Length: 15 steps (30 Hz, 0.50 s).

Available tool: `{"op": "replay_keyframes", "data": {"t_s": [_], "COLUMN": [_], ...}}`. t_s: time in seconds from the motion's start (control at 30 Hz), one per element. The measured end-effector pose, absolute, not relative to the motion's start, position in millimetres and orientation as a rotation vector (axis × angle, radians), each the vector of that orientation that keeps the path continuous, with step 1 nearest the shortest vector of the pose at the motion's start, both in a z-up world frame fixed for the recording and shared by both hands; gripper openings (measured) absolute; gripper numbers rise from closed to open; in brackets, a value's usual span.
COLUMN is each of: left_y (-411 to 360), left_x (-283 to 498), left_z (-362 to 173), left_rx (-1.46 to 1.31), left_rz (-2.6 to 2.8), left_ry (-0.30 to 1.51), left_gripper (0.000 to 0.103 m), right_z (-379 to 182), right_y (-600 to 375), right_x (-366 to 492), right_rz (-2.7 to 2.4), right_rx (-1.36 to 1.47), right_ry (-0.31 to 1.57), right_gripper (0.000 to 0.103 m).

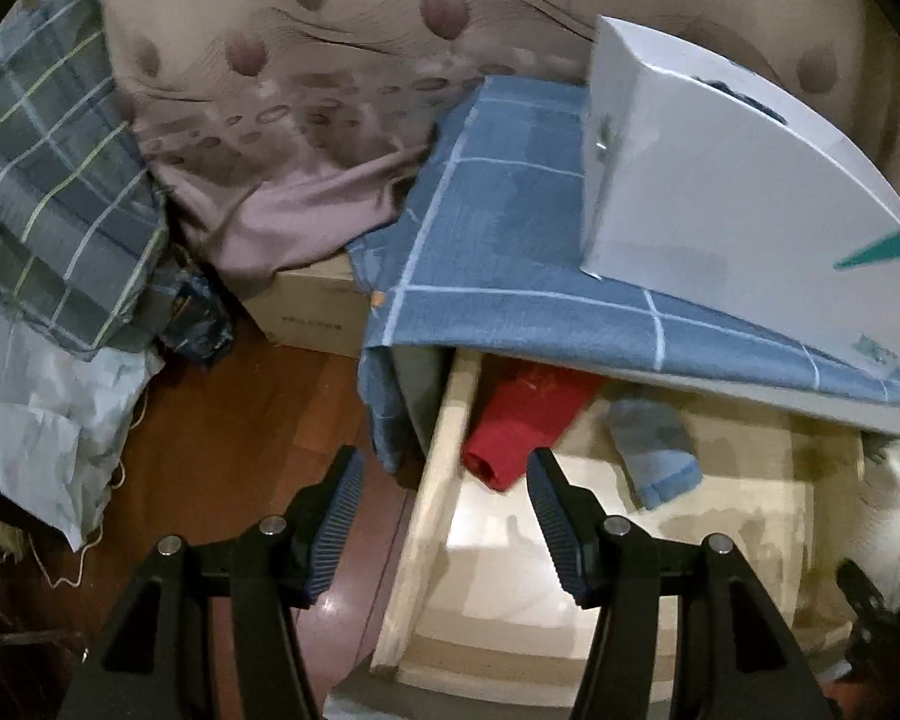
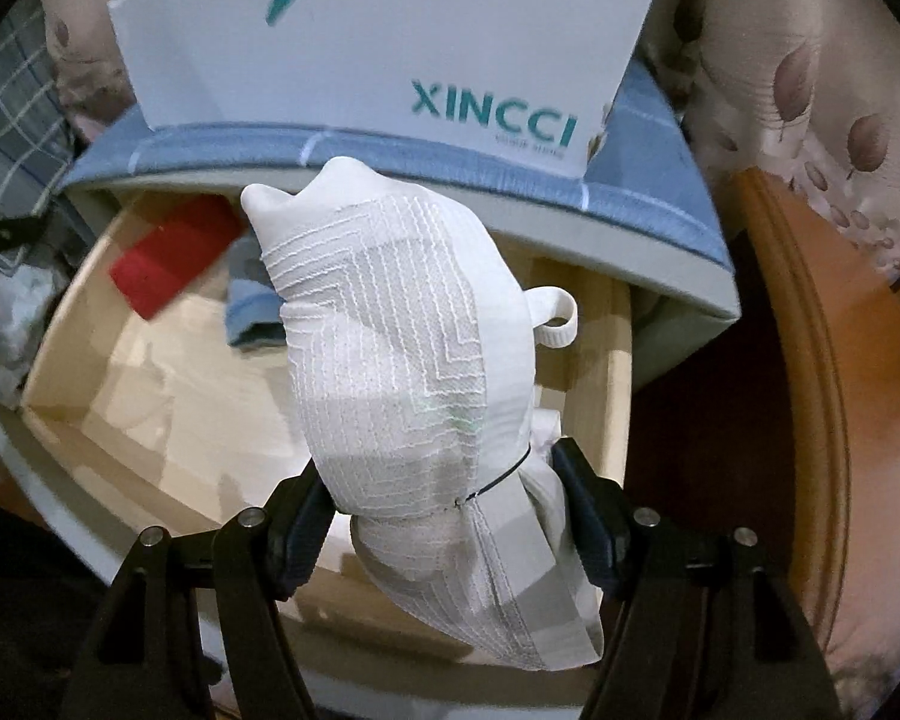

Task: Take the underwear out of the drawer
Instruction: 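Carry the white ribbed underwear up over the white box with the right tool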

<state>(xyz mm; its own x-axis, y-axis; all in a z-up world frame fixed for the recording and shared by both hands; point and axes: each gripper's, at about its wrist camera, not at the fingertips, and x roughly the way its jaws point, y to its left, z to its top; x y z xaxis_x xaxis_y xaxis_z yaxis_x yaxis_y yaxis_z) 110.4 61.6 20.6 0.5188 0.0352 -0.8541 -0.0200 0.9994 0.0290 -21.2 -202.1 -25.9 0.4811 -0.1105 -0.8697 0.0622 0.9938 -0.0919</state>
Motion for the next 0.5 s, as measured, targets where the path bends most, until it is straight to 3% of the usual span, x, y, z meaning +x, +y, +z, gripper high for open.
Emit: {"op": "replay_keyframes", "data": {"t_s": [0.5], "left_y": [73.1], "left_x": [109.1], "left_z": [33.2], "left_rx": [0.050], "left_rz": [0.110], "left_ry": [0.948], "left_gripper": [0.058], "right_z": [73.6], "right_y": [-196.7], "right_x": [-7.6], "right_rz": [-0.087], "right_rx": [0.065], "right_ry": [0.847], "right_gripper": [0.066]}}
